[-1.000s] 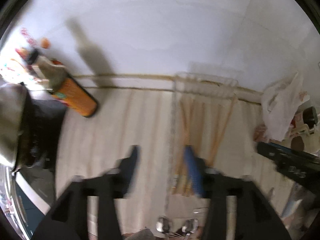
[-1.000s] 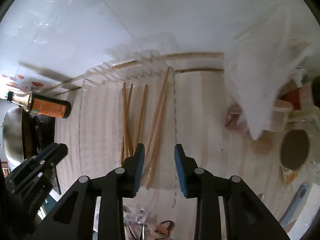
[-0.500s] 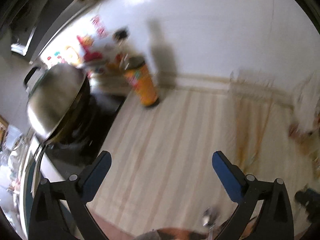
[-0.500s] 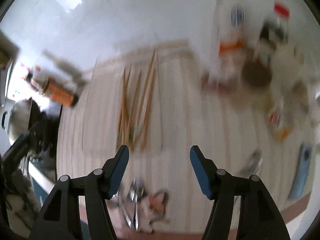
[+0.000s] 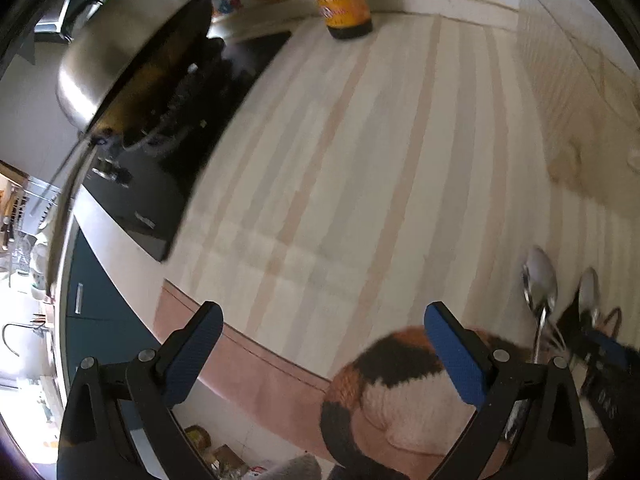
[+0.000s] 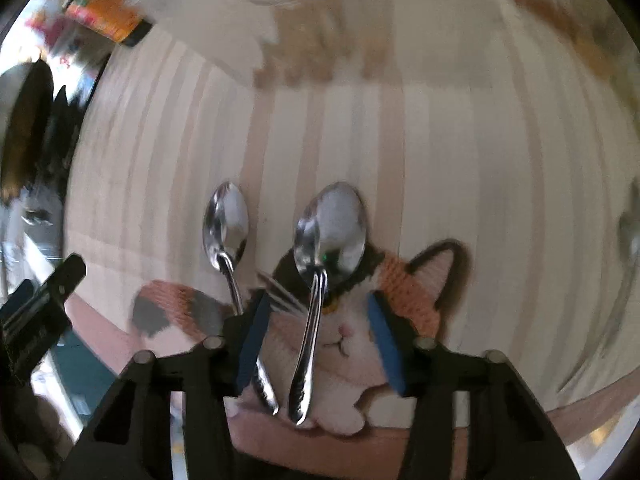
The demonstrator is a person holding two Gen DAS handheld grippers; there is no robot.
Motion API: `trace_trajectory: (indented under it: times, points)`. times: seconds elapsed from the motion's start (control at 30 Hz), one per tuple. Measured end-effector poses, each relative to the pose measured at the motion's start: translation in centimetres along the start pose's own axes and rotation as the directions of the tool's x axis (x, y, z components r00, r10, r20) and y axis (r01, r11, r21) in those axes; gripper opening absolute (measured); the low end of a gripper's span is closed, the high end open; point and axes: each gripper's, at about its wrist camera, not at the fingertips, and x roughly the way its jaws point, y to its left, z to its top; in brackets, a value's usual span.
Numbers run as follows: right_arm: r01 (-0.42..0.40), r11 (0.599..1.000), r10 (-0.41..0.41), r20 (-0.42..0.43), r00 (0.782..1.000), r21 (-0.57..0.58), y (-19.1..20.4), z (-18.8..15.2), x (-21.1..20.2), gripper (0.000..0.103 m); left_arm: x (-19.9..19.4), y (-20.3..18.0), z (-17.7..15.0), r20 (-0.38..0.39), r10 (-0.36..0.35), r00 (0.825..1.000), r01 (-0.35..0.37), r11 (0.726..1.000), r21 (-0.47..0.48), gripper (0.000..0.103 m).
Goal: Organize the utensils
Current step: 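Move both tools to the spoons on the cat mat, then close the left tool on a spoon handle while the right tool grasps another spoon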
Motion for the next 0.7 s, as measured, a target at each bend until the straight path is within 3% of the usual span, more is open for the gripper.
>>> trace_trajectory:
  times: [0.07,0.2,0.33,0.47,0.53,0.57,0.6,0.63,0.67,0.7]
  points:
    - [0.011,1.000,-0.011,-0.001,1.000,-0.006,-0.3,-0.1,0.4,0.006,0.2,-0.9,-0.5,-0.025,-0.042,0.999,0.042,0.999,0.004,0.103]
    - [0.057,0.998,-0.057,-0.019,0.998,0.016,-3.5,-0.4,0.5,0.006,0.6,-3.5,-1.0,-0.075,-0.137,0.988,0.139,0.990,0.027,0.102]
    - [0.100,0.993,-0.098,-0.044,0.994,0.057,-8.3,-0.7,0.4,0.006,1.4,-7.5,-1.3,-0.148,-0.247,0.958,0.259,0.963,0.072,0.096]
    - [0.117,0.989,-0.111,-0.069,0.991,0.086,-11.2,-1.0,0.6,0.006,2.2,-10.9,-1.6,-0.201,-0.273,0.941,0.303,0.944,0.134,0.070]
    - [0.097,0.990,-0.090,-0.070,0.993,0.099,-12.4,-1.1,0.7,0.006,1.9,-11.5,-1.6,-0.180,-0.277,0.944,0.304,0.942,0.144,0.062]
    - [0.088,0.990,-0.081,-0.068,0.994,0.110,-12.8,-1.2,0.7,0.006,1.5,-11.9,-1.5,-0.170,-0.288,0.943,0.313,0.937,0.153,0.052]
    - [0.084,0.990,-0.077,-0.065,0.995,0.112,-13.2,-1.3,0.8,0.006,1.3,-12.0,-1.4,-0.169,-0.301,0.938,0.327,0.932,0.156,0.034]
    - [0.086,0.990,-0.079,-0.062,0.995,0.110,-13.2,-1.3,0.9,0.006,0.9,-12.5,-1.4,-0.165,-0.304,0.938,0.331,0.928,0.171,0.025]
    - [0.094,0.990,-0.088,-0.059,0.994,0.106,-13.4,-1.3,1.0,0.006,0.5,-13.1,-1.4,-0.158,-0.288,0.944,0.317,0.926,0.205,0.009]
    - [0.101,0.990,-0.096,-0.057,0.994,0.102,-13.2,-1.3,1.1,0.006,0.2,-13.6,-1.5,-0.155,-0.280,0.947,0.310,0.922,0.231,0.005]
